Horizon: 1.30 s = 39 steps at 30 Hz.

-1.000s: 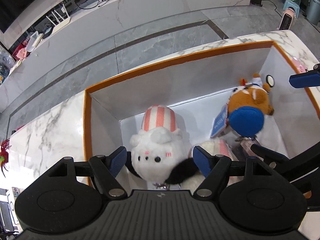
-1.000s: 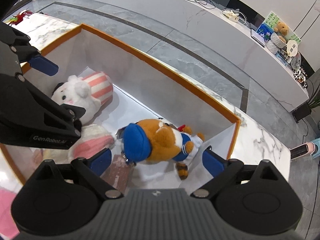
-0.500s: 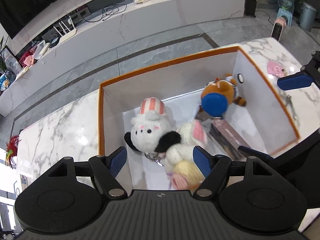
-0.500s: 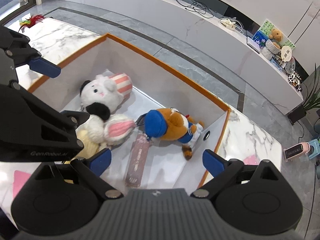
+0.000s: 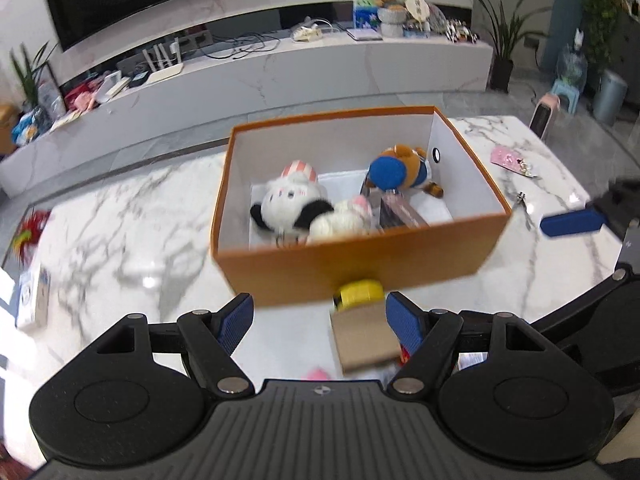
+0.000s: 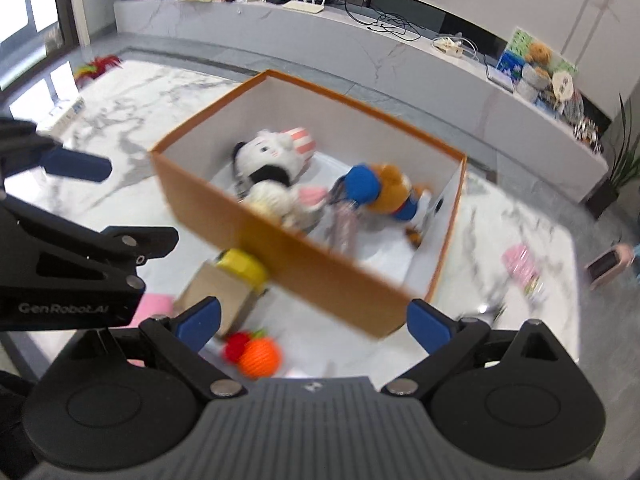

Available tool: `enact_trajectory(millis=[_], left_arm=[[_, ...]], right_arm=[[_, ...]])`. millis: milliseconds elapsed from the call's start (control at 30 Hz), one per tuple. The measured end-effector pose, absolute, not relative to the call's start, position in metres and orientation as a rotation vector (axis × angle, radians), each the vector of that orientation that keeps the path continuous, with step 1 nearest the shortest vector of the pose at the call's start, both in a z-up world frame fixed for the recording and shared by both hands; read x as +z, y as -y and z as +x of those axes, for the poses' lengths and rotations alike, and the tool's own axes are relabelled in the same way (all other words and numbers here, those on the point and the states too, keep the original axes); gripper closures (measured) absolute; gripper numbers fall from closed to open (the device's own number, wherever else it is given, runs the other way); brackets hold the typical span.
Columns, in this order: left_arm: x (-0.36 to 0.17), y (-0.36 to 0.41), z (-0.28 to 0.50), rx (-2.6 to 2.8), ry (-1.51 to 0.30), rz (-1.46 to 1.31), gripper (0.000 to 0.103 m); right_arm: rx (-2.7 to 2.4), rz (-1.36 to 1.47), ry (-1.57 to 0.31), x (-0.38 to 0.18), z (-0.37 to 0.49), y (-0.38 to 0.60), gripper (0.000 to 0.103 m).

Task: Organize objects
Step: 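Withdraw both tools from the box toward the remaining table items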

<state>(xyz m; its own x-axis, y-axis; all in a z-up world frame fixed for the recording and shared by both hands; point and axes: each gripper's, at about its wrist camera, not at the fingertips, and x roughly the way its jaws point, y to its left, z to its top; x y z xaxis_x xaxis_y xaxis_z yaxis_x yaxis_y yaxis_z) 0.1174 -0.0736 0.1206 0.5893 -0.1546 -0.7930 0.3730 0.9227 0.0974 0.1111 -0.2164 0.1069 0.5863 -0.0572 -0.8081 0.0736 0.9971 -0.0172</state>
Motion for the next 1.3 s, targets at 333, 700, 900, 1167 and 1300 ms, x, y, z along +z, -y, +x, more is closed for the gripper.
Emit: enact_trajectory(millis=[333, 700, 900, 1167, 1300], left_arm=[[0.061, 0.019, 0.074, -0.221, -0.892, 0.071, 0.017], [-0.002, 0.005, 0.093, -0.197, -0.929, -0.136, 0.017], [-0.019, 0.019, 0.107, -0.152, -0.952, -0.145, 0.014], [-0.025, 0.017, 0.106, -0.157, -0.958, -0.043, 0.007], [-0.023, 0.001, 0.108, -0.146, -0.976, -0.045, 0.007]], right_arm=[[-0.195, 0.21, -0.853, 0.034, 0.05, 0.218, 0.004], [-0.213, 0.356, -0.828, -0.011, 0.042, 0.242, 0.004], [-0.175, 0.39, -0.853, -0.023, 0.052, 0.243, 0.003], [-0.187, 0.383, -0.871, -0.03, 0.057, 0.246, 0.003], [-0.222, 0.353, -0.871, -0.032, 0.055, 0.248, 0.003]])
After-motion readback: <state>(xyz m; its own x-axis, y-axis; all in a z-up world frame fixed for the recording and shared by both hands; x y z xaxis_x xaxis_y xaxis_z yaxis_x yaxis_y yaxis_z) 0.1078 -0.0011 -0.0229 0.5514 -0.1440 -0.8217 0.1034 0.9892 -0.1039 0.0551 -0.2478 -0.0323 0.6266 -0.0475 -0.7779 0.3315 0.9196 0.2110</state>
